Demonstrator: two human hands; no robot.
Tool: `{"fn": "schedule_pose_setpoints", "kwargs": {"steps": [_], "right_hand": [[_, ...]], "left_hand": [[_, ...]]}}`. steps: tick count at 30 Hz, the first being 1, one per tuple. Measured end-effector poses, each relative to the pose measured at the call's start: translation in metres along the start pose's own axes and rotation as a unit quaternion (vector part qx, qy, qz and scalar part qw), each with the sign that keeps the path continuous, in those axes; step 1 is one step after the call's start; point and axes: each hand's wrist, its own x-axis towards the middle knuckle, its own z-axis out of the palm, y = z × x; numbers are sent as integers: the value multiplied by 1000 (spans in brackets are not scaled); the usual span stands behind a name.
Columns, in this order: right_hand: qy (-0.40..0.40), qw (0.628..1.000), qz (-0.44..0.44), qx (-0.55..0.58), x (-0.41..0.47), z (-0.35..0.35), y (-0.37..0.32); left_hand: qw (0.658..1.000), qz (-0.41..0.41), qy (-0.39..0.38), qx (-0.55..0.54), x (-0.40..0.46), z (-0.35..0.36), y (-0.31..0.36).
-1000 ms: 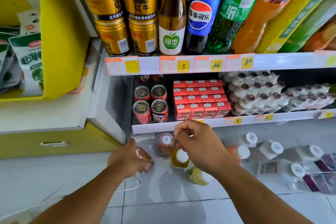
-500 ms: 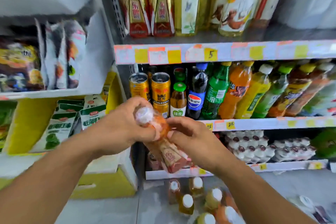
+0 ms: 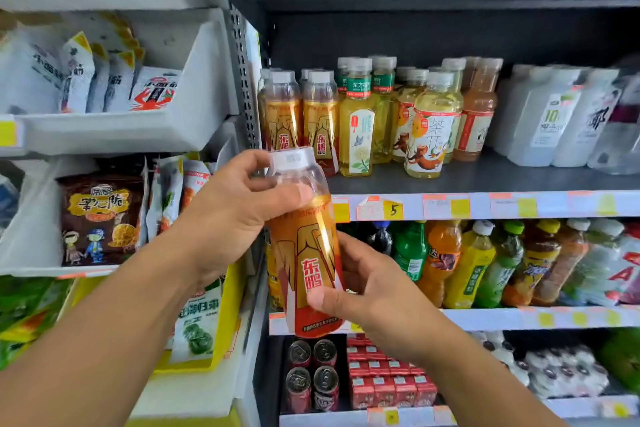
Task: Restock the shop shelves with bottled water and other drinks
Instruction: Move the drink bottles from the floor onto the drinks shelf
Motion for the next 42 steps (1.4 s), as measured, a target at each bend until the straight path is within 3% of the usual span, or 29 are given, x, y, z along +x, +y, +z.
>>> {"fn": "schedule_pose_setpoints", "kwargs": {"steps": [7, 14, 18, 27, 37, 39, 42], "right_hand": [[76, 990, 0, -117, 27, 7, -27], [175, 977, -43, -112, 104, -3, -59], [205, 968, -54, -133, 150, -3, -62], [216, 961, -11, -171, 192, 21, -32], [190, 961, 56, -191, 200, 16, -33], [194, 960, 53, -194, 197, 18, -33], [279, 934, -11, -223, 183, 26, -32]], "left_hand": [[999, 43, 17, 24, 16, -3, 8], [985, 102, 120, 75, 48, -16, 12], [986, 82, 80, 121, 57, -25, -14], [994, -21, 27, 107, 88, -56, -74], [994, -28, 26, 101, 92, -53, -85], [994, -12, 47, 95, 86, -47, -81], [972, 47, 181, 140, 75, -33, -83]]}}
